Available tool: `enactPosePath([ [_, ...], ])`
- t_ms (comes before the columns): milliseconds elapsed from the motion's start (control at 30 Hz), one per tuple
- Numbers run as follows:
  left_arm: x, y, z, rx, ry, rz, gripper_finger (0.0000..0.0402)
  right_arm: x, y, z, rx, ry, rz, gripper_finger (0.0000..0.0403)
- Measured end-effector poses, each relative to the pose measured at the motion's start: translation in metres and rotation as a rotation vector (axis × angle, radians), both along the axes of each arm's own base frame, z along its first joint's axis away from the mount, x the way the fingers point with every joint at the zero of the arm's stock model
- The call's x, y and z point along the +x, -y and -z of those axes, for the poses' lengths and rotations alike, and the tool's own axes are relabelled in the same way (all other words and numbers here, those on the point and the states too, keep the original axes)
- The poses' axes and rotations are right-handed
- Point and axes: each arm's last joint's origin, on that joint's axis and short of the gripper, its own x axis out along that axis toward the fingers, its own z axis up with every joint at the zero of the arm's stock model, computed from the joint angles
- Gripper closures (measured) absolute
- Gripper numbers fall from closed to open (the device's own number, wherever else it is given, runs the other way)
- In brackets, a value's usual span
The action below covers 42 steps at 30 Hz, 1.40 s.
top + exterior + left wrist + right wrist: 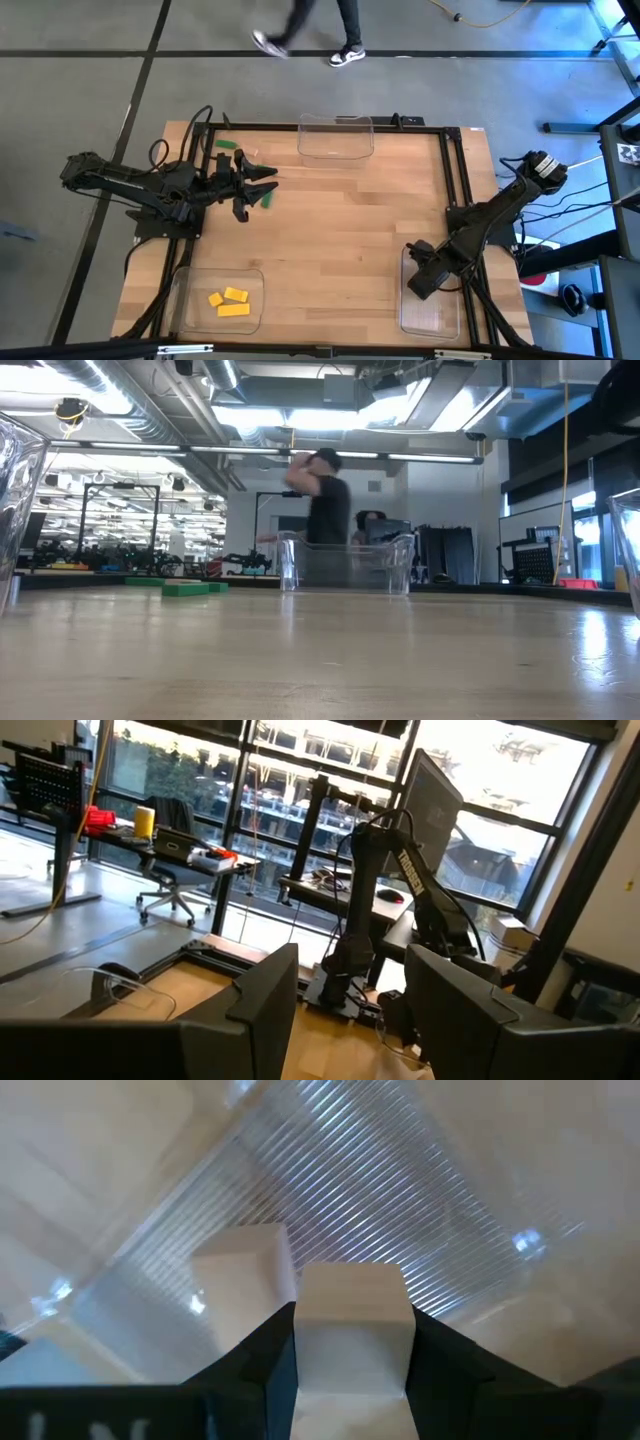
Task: Sort & place blocks by color
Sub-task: Put the bottom light brown block into the bottom right transparent bin, then put the light brown block into bottom right transparent the bin
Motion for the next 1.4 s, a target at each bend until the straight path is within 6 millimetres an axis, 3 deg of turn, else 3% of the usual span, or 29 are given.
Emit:
enactPosePath([
  [1133,-0.0001,-0.0004,0.0,-0.004,0.0,-0.015,0.0225,-0.0003,-0.0001,0.0006,0.007,-0.007,-0.001,0.0234],
  [1400,-0.0001,-0.0004,0.0,-0.004,0.0,-0.014,0.0225,0.0006,-0.0011,-0.0014,0.014,-0.001,-0.005,0.0165],
])
